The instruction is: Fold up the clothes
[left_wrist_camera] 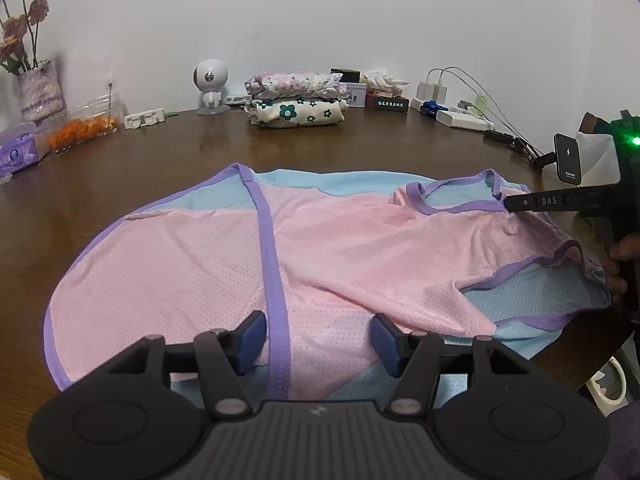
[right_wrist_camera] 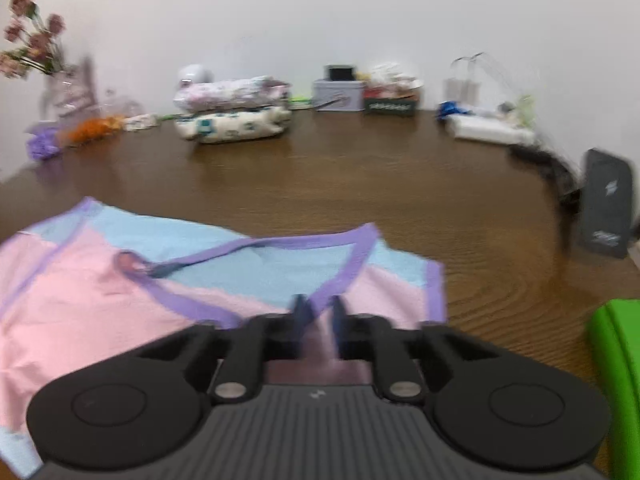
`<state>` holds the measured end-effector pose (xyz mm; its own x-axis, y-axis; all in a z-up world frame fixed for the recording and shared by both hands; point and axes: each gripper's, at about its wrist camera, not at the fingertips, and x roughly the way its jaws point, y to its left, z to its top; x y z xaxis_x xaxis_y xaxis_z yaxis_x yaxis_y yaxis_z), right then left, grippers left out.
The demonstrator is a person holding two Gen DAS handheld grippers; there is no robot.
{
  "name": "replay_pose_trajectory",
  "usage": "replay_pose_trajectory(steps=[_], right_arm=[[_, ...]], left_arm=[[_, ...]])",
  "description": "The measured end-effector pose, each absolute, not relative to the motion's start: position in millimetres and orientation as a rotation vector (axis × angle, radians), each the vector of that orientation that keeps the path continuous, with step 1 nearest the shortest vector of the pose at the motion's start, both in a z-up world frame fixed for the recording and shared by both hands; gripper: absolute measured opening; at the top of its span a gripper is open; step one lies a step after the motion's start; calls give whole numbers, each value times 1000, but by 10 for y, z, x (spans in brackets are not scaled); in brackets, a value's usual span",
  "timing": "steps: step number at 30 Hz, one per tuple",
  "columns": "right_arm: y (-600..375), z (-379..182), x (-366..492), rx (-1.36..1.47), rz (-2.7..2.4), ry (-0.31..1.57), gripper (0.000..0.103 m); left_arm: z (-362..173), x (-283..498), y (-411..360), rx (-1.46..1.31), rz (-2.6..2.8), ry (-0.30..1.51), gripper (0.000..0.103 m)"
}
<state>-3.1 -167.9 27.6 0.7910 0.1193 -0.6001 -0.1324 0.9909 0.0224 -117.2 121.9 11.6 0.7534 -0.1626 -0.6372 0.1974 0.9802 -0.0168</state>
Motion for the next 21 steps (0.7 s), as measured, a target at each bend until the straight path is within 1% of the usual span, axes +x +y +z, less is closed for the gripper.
replay_pose_trajectory(steps=[3, 4, 6, 7, 9, 11, 13, 14, 16, 18, 19, 21], right_arm=[[-1701, 257, -38, -22, 114, 632, 1], [-1717, 278, -58, -9, 130, 629, 4], [-1832, 406, -191, 40, 197, 600, 27], [-1906, 485, -294, 49, 233, 577, 47], [-2045, 618, -547, 28, 291, 535, 46], [-2081, 618, -741, 9, 301, 557, 39], [-2117, 618, -936, -9, 311, 578, 37], [-2100, 600, -1015, -19, 319, 588, 30], [-1971, 503, -1070, -31, 335, 597, 26], [-1869, 418, -1049, -56, 312, 604, 13], [-1833, 380, -1026, -69, 294, 610, 4], [-1825, 304, -983, -82, 272, 630, 3]], left_arm=[[108, -1190, 1206, 71, -199, 680, 59], [130, -1216, 1238, 67, -212, 672, 59], [176, -1267, 1301, 59, -238, 657, 56], [199, -1293, 1333, 56, -250, 650, 56], [245, -1372, 1427, 63, -262, 631, 57], [245, -1428, 1536, 68, -258, 630, 58], [220, -1445, 1624, 68, -227, 644, 58], [206, -1449, 1665, 64, -204, 651, 58], [182, -1464, 1736, 49, -182, 659, 58], [161, -1472, 1765, 40, -183, 666, 58], [151, -1471, 1754, 43, -185, 669, 58], [129, -1468, 1737, 51, -189, 674, 58]])
